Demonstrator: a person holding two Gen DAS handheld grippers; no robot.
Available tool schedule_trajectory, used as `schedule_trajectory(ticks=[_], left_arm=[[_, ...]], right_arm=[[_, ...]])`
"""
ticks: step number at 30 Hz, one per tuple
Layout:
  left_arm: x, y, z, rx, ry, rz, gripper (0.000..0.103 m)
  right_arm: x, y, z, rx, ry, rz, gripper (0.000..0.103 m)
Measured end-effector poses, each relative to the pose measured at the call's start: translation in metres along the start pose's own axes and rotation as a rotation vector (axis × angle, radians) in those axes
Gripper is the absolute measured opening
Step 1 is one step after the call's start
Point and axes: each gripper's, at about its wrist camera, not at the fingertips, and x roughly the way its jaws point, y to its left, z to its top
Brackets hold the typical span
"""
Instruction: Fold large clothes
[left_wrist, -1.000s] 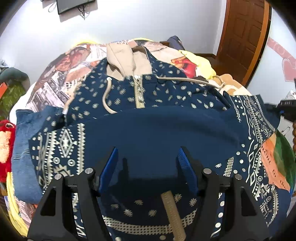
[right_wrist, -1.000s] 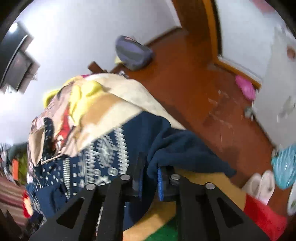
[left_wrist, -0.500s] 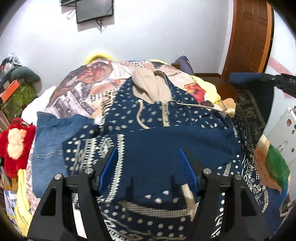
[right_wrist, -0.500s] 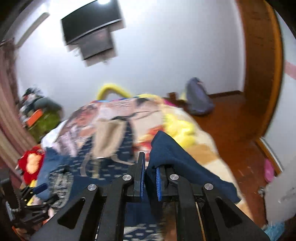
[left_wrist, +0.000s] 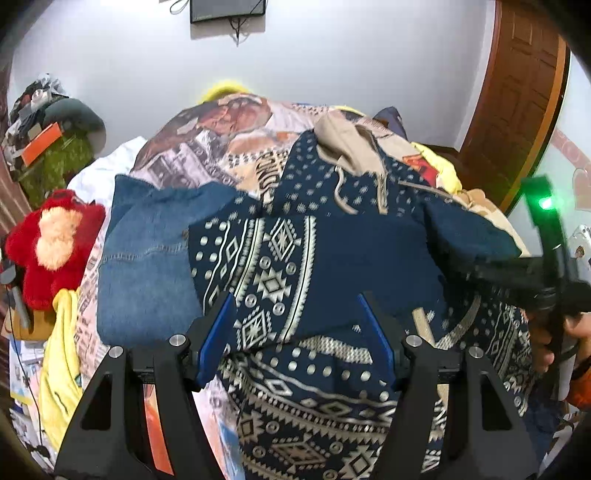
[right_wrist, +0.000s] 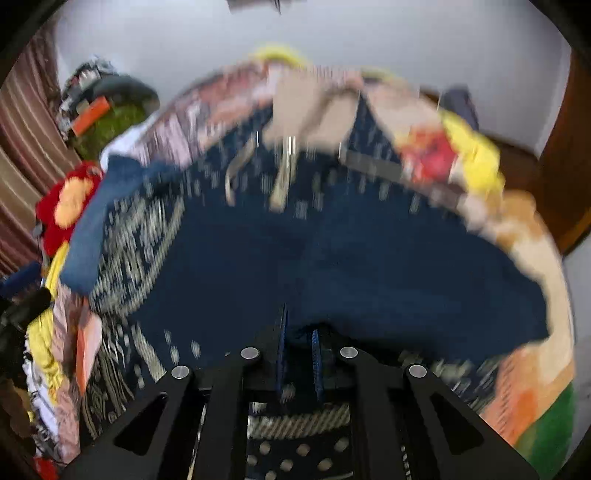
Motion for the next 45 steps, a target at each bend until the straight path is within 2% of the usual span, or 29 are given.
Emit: schedule_trajectory(ticks=[3,5,8,13,16,21,25,29,33,39,41,44,45], left_arm=[[0.001,-0.002,-0.006,0.017,0.017,0.003,0.066],[0.001,-0.007,-0.010,0.034,0.022,0.001,0.066],[0.000,-0.015,-0.010,0.050,0.020,-0.009,0.066],[-0.003,-0.035,-0.006,0.080,0.015,-0.027,0.066],[-0.003,-0.053,0.003,0.111,0.010,-0.035,0.066],[0.002,-0.094,0.026,0.177,-0.007,-0.063,0.066],[0.017,-0.141,0.050,0.216,0.007,-0.140,0.066],[0.050,-0.196,0.064,0.282,0.079,-0.239,0.066],[0.090,-0.252,0.063,0.344,0.181,-0.303,0.066],[0.137,-0.320,0.051,0.436,0.293,-0.348,0.066],[0.148,-0.332,0.047,0.460,0.309,-0.341,0.066],[0.158,-0.344,0.042,0.500,0.297,-0.292,0.066],[0.160,-0.347,0.041,0.515,0.276,-0.276,0.059]], right_arm=[[0.027,-0.004,-0.020,0.016,0.124,0.014,0.009],[0.021,-0.006,-0.030,-0.012,0.090,0.010,0.009],[0.018,-0.006,-0.043,-0.041,0.129,0.000,0.009],[-0.002,-0.013,-0.067,-0.078,0.124,0.023,0.009],[-0.017,-0.025,-0.069,-0.070,0.123,0.045,0.009],[-0.061,-0.068,-0.058,-0.018,0.004,0.007,0.009],[-0.101,-0.119,-0.050,0.028,-0.113,-0.080,0.009],[-0.125,-0.165,-0.050,0.072,-0.170,-0.156,0.009],[-0.130,-0.201,-0.055,0.104,-0.174,-0.212,0.009],[-0.120,-0.238,-0.067,0.168,-0.155,-0.216,0.009],[-0.115,-0.245,-0.071,0.192,-0.146,-0.209,0.009],[-0.107,-0.253,-0.079,0.218,-0.131,-0.198,0.009],[-0.104,-0.255,-0.081,0.221,-0.126,-0.197,0.009]])
